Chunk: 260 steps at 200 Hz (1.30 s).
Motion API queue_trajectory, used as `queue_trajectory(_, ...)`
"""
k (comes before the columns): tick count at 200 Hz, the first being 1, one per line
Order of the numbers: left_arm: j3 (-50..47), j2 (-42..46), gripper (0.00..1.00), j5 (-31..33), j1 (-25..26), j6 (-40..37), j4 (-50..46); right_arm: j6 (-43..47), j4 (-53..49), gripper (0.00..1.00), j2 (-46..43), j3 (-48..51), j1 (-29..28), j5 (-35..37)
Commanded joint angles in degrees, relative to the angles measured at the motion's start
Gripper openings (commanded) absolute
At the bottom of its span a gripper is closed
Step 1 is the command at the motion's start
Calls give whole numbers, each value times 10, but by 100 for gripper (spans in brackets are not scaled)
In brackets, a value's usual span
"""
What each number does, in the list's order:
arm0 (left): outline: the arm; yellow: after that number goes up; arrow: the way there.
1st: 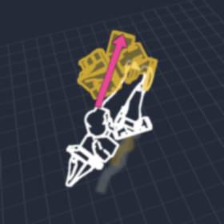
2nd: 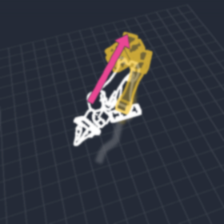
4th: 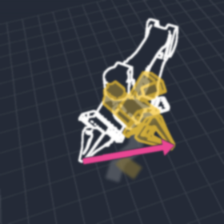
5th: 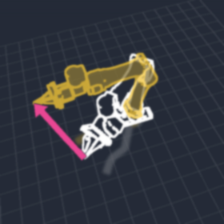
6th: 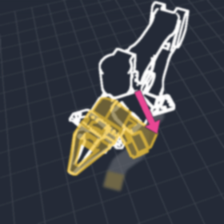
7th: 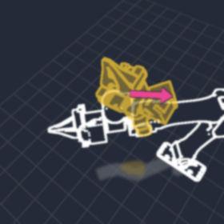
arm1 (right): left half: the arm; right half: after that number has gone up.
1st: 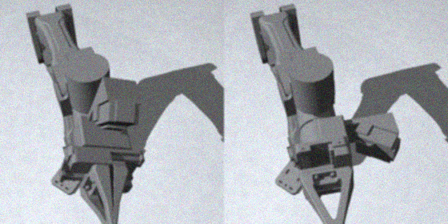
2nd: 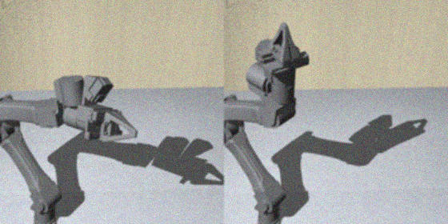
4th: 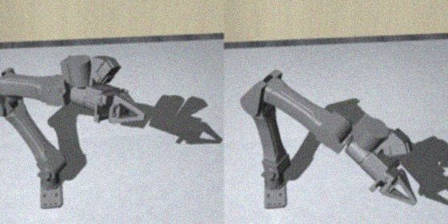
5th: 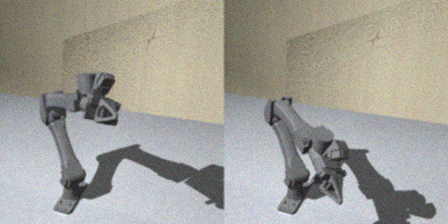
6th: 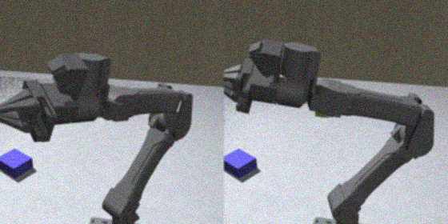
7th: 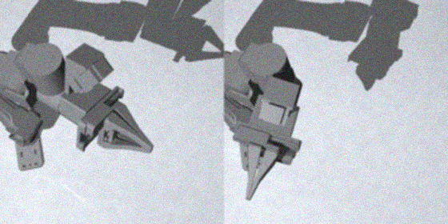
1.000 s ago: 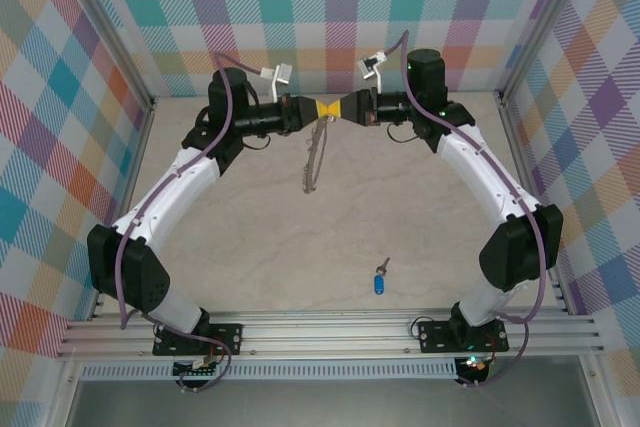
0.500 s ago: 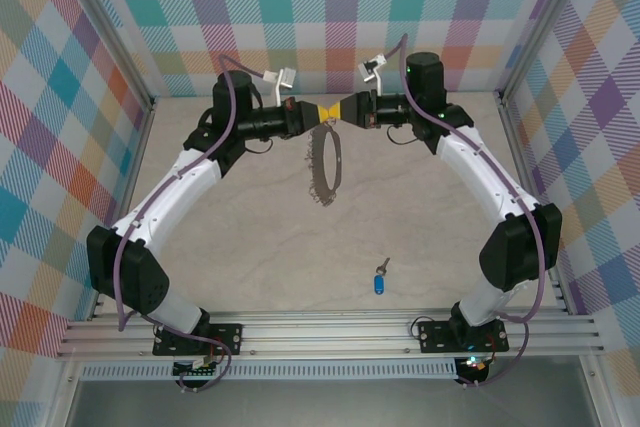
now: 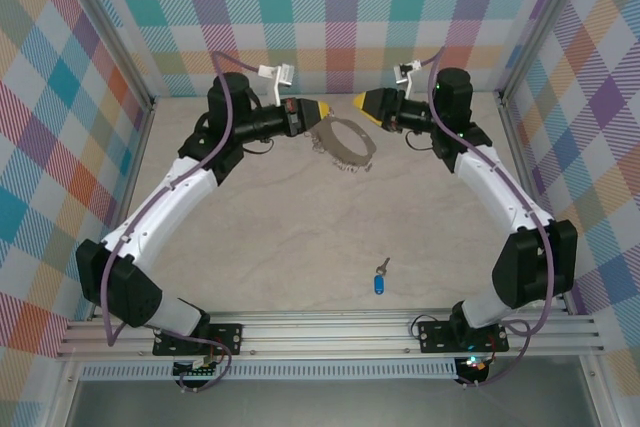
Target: Put the keys on the keyring
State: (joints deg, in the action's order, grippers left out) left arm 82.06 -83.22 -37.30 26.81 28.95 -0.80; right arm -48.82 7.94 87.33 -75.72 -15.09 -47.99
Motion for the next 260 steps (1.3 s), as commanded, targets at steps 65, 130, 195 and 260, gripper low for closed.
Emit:
queue_trajectory(65, -16, 19, 0, 28, 2, -37, 133, -124, 203, 41, 1, 45, -22, -14)
queue_trajectory(130, -12, 7, 0, 4, 2, -6, 162, -136, 221, 37, 12, -2, -36, -20)
queue_trajectory(195, 0, -9, 0, -11, 3, 33, 170, -157, 246, 37, 25, -23, -50, -37)
queue_trajectory(260, -1, -7, 0, -9, 3, 45, 170, -159, 248, 32, 22, -14, -62, -44)
